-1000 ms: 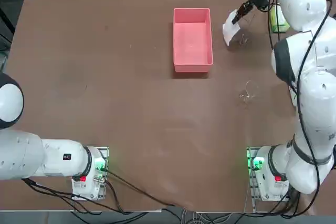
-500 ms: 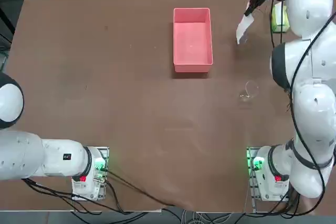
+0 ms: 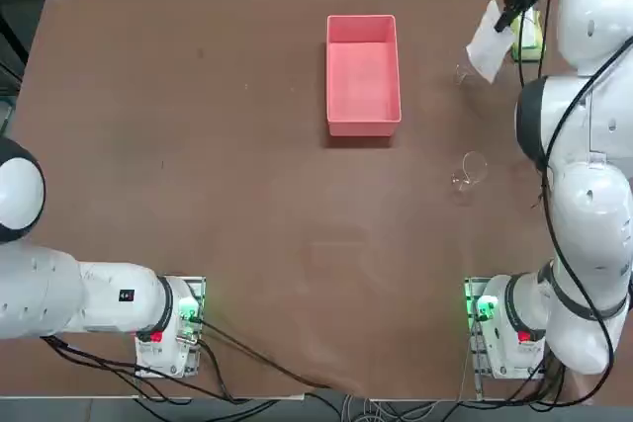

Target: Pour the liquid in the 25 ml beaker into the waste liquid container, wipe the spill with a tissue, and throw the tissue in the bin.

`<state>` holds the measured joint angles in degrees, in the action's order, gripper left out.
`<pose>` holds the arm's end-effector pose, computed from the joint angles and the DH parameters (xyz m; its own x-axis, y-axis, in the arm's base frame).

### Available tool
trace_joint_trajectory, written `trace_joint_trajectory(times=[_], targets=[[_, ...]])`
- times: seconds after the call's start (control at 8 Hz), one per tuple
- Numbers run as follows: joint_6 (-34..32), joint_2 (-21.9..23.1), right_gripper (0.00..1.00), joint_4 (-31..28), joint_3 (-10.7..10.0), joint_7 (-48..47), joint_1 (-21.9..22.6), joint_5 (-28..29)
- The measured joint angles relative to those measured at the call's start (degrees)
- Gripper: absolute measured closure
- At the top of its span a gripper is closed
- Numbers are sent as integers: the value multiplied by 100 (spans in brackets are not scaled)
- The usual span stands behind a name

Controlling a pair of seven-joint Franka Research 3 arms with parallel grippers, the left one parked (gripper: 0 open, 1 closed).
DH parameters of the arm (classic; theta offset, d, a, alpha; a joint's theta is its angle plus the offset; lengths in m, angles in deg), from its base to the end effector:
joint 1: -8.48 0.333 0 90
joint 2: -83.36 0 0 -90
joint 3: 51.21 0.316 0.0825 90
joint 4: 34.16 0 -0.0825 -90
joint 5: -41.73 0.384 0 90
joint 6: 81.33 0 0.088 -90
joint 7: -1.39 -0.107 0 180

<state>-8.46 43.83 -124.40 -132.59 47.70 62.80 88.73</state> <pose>0.5969 -0.0244 0.4630 0.9272 0.3345 -0.1684 0.2548 -0.8929 -0.3711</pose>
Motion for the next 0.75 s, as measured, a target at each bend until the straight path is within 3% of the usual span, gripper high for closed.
trace_joint_trajectory(times=[0.38,0.5,0.75], targets=[[-310,4,98,-115,-713,-14,-97,-826],[-328,8,98,-207,-863,-10,-220,-1004],[-344,3,98,-441,-935,-6,-645,-1222]])
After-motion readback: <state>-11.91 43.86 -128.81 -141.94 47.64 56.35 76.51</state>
